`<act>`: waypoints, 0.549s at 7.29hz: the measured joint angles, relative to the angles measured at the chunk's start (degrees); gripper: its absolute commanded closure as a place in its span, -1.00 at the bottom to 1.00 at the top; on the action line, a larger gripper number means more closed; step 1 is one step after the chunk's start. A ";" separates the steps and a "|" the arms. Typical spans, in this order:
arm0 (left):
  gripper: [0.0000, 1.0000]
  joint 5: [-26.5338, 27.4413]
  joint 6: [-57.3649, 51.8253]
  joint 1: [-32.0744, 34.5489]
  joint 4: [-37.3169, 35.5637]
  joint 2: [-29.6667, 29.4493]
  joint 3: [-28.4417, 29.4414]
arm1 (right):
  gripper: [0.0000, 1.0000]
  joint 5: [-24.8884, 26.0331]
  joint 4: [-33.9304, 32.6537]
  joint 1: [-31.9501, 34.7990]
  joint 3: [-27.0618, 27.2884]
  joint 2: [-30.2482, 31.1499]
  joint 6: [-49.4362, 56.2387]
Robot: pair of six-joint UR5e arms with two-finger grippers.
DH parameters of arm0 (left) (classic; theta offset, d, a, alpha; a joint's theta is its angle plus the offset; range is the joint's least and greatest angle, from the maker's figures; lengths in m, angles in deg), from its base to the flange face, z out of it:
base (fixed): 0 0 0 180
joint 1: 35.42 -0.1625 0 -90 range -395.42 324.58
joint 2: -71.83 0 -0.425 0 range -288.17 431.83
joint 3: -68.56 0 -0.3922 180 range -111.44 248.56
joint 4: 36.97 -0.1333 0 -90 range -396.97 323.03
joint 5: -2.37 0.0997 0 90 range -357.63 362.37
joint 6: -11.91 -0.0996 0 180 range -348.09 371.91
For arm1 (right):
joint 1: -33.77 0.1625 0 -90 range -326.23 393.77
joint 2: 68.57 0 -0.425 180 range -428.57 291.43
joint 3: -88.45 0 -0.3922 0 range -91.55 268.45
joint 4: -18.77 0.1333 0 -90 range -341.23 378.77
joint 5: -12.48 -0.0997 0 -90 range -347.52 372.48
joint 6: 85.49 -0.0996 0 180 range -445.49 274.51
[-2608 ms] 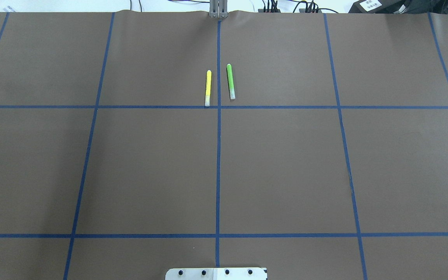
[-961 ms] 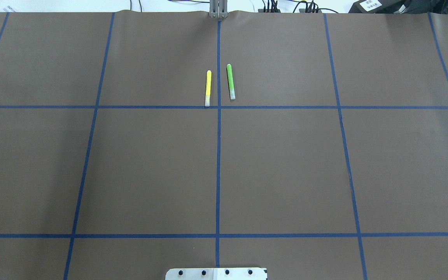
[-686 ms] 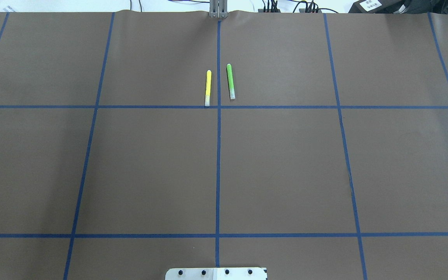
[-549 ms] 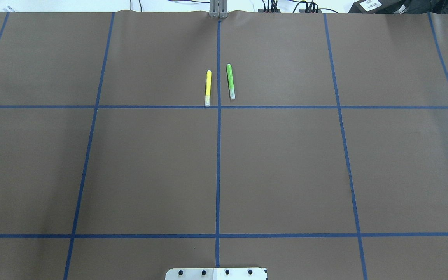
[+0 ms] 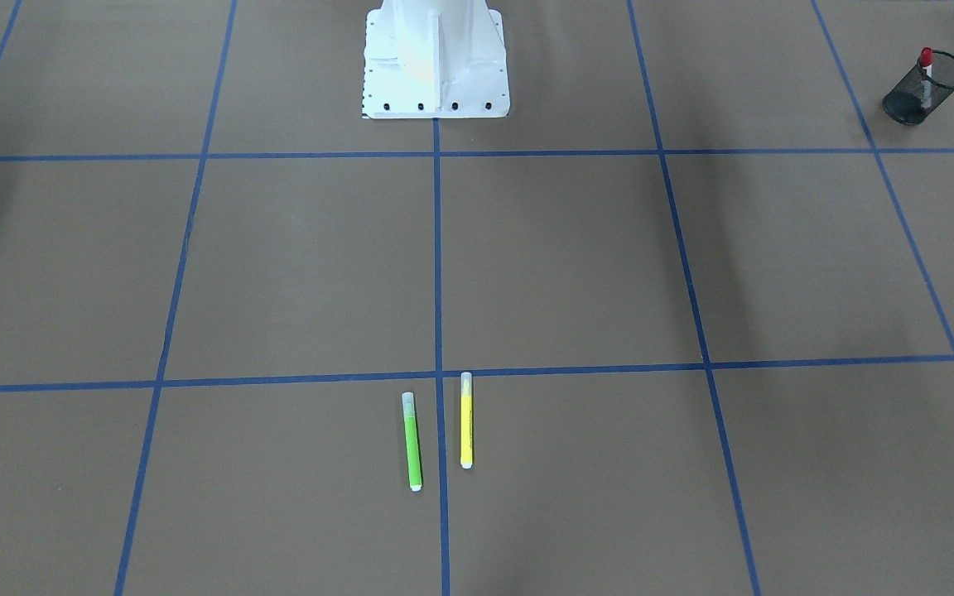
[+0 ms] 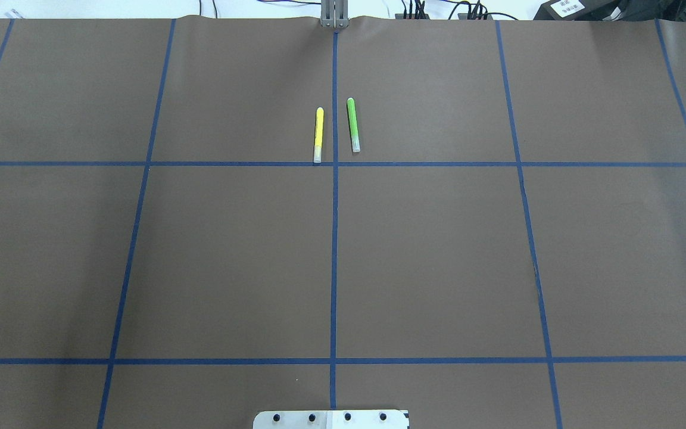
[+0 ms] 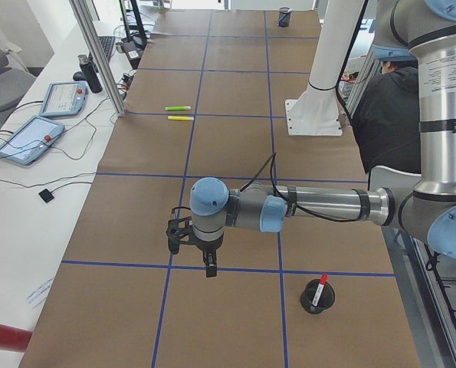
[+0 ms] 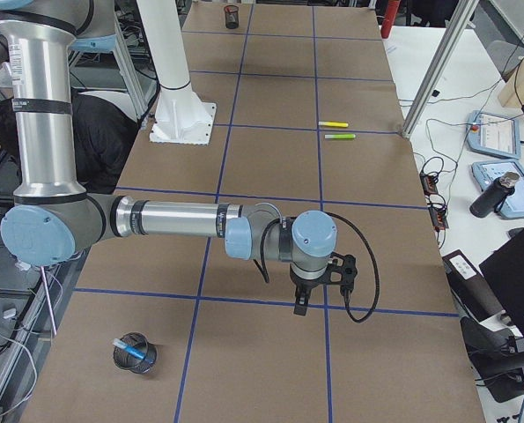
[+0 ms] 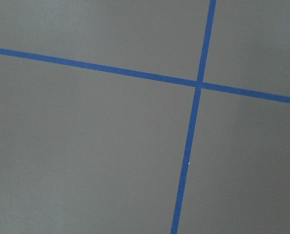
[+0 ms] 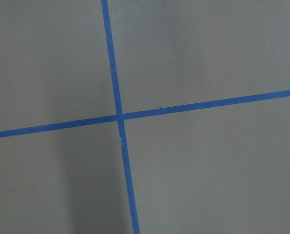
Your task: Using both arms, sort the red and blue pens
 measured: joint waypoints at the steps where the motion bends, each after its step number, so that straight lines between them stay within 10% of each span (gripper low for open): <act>1: -1.00 0.04 0.01 -0.02 0.02 0.02 0.08 | -0.99 -0.28 -0.05 -1.03 0.91 -0.02 -0.56; 4: -1.00 0.06 0.01 -0.04 0.05 0.02 0.13 | -0.99 -0.27 -0.09 -2.88 1.71 0.28 -1.30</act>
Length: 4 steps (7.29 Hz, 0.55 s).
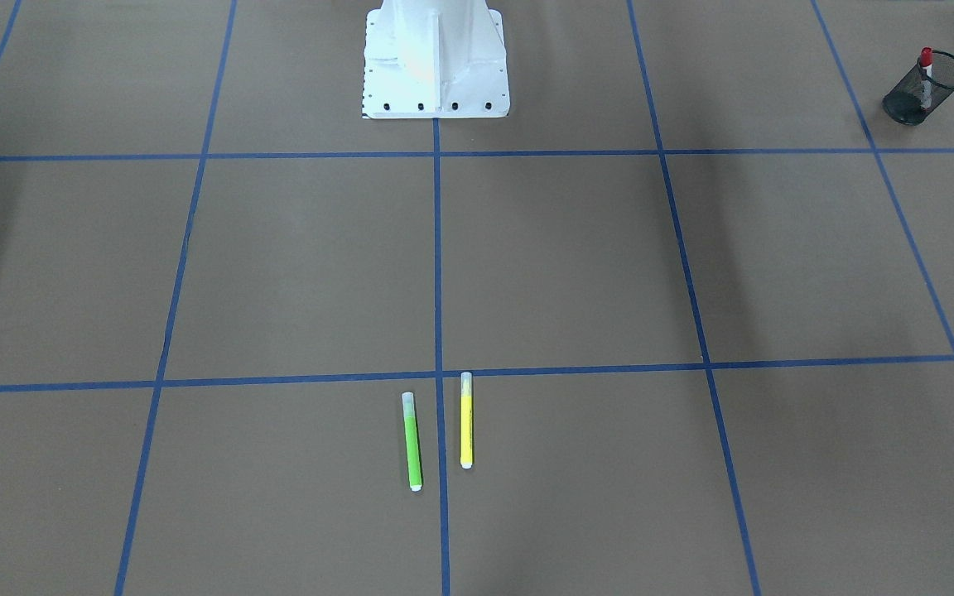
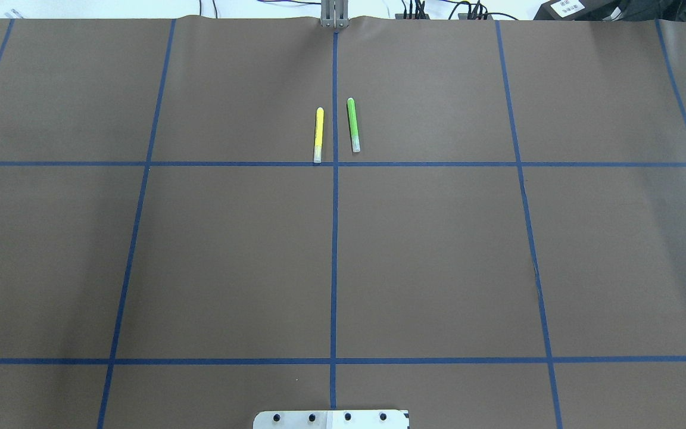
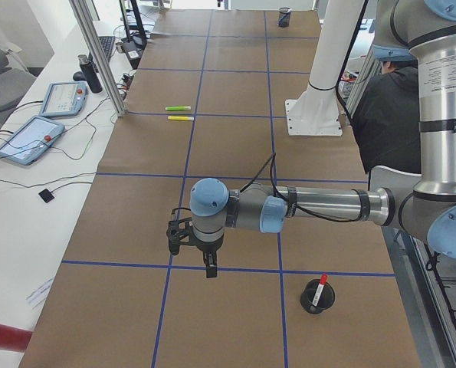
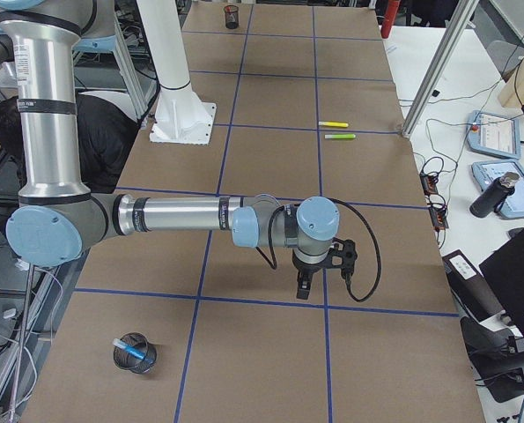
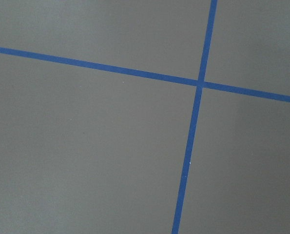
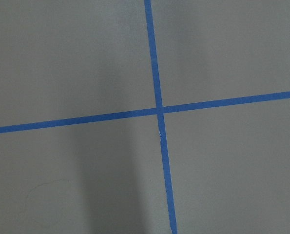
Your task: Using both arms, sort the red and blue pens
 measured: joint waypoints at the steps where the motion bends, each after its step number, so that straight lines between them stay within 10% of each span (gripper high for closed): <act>1: -1.00 -0.04 0.00 0.00 0.03 0.00 0.03 | -0.99 0.03 0.00 -0.10 -0.03 0.28 -0.02; 4: -1.00 -0.07 -0.13 0.00 0.06 -0.16 0.01 | -0.99 0.01 0.07 -0.15 -0.09 0.69 0.02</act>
